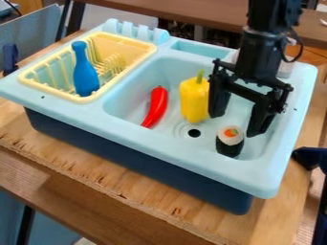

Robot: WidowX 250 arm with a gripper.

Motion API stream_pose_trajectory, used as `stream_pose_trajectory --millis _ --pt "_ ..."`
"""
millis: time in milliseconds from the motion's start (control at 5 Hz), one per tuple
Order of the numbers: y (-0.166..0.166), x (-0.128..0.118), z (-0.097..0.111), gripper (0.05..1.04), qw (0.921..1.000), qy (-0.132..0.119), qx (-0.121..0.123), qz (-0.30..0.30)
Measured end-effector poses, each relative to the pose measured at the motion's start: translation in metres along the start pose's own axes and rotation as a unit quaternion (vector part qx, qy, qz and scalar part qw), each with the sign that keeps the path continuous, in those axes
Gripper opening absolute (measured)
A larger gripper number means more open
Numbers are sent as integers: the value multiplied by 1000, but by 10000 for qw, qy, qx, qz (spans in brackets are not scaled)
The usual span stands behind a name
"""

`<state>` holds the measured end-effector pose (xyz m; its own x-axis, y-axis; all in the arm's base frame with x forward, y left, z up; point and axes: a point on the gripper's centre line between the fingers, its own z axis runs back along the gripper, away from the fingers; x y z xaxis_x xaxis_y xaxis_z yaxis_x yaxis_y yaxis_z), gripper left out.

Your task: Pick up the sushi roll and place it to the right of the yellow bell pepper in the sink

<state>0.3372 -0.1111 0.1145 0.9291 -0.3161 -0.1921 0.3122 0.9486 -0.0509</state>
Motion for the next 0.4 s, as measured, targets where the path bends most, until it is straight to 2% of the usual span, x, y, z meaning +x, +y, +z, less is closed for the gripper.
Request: stream_pose_trajectory --millis 400 --pt "2 -8 -15 999 9997 231 50 57"
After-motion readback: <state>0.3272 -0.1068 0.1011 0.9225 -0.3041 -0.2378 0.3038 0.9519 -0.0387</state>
